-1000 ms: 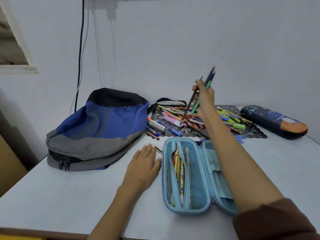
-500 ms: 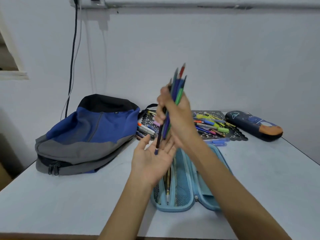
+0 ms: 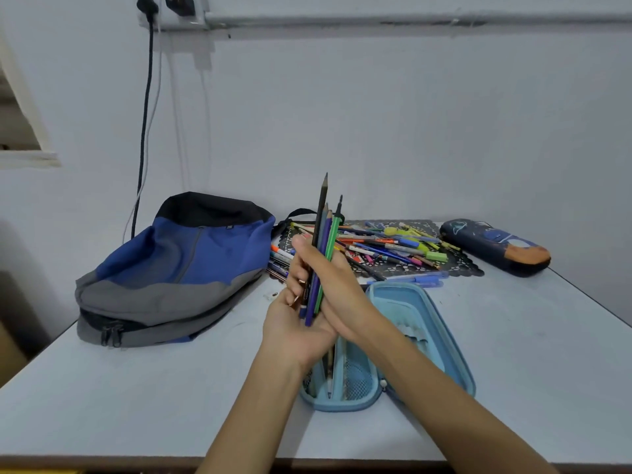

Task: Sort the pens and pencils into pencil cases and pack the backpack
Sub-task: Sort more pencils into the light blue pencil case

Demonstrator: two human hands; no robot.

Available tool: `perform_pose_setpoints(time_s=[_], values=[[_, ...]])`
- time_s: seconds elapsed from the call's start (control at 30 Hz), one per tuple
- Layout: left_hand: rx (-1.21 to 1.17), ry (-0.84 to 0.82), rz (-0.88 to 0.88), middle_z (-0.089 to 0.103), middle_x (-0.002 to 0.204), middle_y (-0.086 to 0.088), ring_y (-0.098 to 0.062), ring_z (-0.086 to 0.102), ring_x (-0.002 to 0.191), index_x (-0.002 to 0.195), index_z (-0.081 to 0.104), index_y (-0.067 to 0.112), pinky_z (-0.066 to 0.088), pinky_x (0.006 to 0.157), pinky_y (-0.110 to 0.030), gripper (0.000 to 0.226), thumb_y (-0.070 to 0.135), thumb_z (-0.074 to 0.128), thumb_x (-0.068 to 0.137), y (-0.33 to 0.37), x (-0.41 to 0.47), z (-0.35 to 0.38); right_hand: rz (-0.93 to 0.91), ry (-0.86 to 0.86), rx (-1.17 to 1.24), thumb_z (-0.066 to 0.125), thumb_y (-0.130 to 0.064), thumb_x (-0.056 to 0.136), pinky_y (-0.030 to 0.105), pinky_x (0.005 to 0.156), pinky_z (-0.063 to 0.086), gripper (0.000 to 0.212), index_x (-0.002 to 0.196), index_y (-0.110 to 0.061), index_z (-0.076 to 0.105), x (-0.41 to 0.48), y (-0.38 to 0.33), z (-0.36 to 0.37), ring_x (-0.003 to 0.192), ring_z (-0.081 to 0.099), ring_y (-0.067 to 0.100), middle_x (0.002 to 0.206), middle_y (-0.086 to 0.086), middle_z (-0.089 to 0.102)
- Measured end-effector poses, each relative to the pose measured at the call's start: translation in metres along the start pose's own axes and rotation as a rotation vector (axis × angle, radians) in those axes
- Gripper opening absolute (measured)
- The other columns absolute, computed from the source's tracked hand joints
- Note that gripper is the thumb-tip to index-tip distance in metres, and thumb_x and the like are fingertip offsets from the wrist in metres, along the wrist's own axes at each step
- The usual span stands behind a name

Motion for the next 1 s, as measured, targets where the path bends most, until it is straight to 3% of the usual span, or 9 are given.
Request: perform_pose_setpoints(time_s=[0.13,0.2,0.33,0.43,0.53,0.63,0.77,0.87,1.0], values=[[-0.055,0.004,-0.015,0.064,0.120,-0.018,-0.028,0.062,0.111,0.116,0.061,0.003,0.051,0.085,-0.042,0.029,0.018,0.046,0.096,0.004,-0.003,-0.001,-0.146,-0.022,-0.443,0.062,-0.026,0.093,0.022,0.063,0.044,0.029,0.070,-0.011,0.053,0.003,-0.013,-0.004,0.060,0.050,0.010,0.060,-0.003,0.053],[-0.072,0.006,-0.027,0.066,0.111,-0.019,-0.030,0.063,0.101,0.114,0.060,0.001,0.051,0.073,-0.044,0.028,0.018,0.047,0.097,0.005,-0.003,0.000,-0.193,-0.039,-0.614,0.060,-0.025,0.094,0.013,0.057,0.041,0.033,0.064,-0.014,0.052,0.004,-0.016,-0.005,0.051,0.047,0.003,0.051,-0.012,0.049],[-0.057,-0.041,-0.005,0.069,0.097,-0.020,-0.032,0.067,0.087,0.107,0.063,0.000,0.060,0.062,-0.045,0.026,0.017,0.046,0.096,0.005,-0.004,0.006,-0.263,-0.079,-0.791,0.059,-0.027,0.094,0.021,0.057,0.041,0.039,0.057,-0.018,0.053,0.010,-0.022,-0.003,0.050,0.048,0.007,0.050,-0.009,0.050],[-0.013,-0.114,0.042,0.067,0.102,-0.023,-0.034,0.066,0.097,0.112,0.062,-0.003,0.054,0.082,-0.048,0.033,0.020,0.042,0.098,0.007,0.001,0.005,-0.226,-0.098,-0.793,0.063,-0.026,0.092,0.022,0.053,0.044,0.032,0.063,-0.013,0.060,0.014,-0.033,-0.009,0.052,0.054,0.010,0.058,-0.001,0.058],[0.134,-0.145,0.109,0.067,0.107,-0.026,-0.036,0.066,0.099,0.115,0.062,-0.005,0.053,0.092,-0.047,0.040,0.023,0.039,0.099,0.017,0.006,0.000,-0.185,-0.028,-0.724,0.067,-0.024,0.090,0.022,0.041,0.043,0.029,0.075,0.000,0.064,0.019,-0.042,-0.027,0.049,0.054,0.020,0.065,0.014,0.063],[0.490,-0.040,0.287,0.070,0.115,-0.014,-0.027,0.065,0.110,0.118,0.064,0.003,0.050,0.097,-0.039,0.032,0.018,0.043,0.098,0.035,0.014,-0.015,-0.080,-0.003,-0.696,0.068,-0.021,0.089,0.023,0.039,0.047,0.022,0.076,-0.003,0.065,0.023,-0.044,-0.046,0.045,0.054,0.020,0.065,0.011,0.064],[1.362,0.147,0.516,0.071,0.099,-0.002,-0.017,0.066,0.092,0.105,0.070,0.015,0.053,0.073,-0.026,0.016,0.015,0.062,0.090,0.053,0.019,-0.024,0.015,0.029,-0.767,0.069,-0.023,0.088,0.024,0.041,0.049,0.019,0.075,-0.009,0.066,0.028,-0.038,-0.064,0.054,0.061,0.017,0.064,-0.002,0.066],[1.959,0.228,0.641,0.066,0.092,0.010,-0.013,0.061,0.083,0.099,0.067,0.028,0.044,0.066,-0.027,0.021,0.036,0.074,0.081,0.059,0.022,-0.020,0.049,0.067,-0.835,0.072,-0.025,0.085,0.021,0.039,0.043,0.018,0.081,-0.008,0.067,0.035,-0.029,-0.073,0.056,0.060,0.015,0.069,0.003,0.066],[2.224,0.294,0.576,0.063,0.087,0.007,-0.012,0.057,0.079,0.092,0.063,0.027,0.034,0.055,-0.024,0.027,0.043,0.077,0.075,0.063,0.026,-0.018,0.122,0.068,-0.826,0.075,-0.018,0.082,0.024,0.042,0.050,0.024,0.093,0.002,0.067,0.043,-0.012,-0.076,0.055,0.064,0.017,0.077,0.010,0.067]])
Point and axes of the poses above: each hand's wrist, its own x-axis towards the middle knuckle, its own z-axis out of the palm, y = z × x, the point moved 5 cm from there along x, towards the middle knuckle
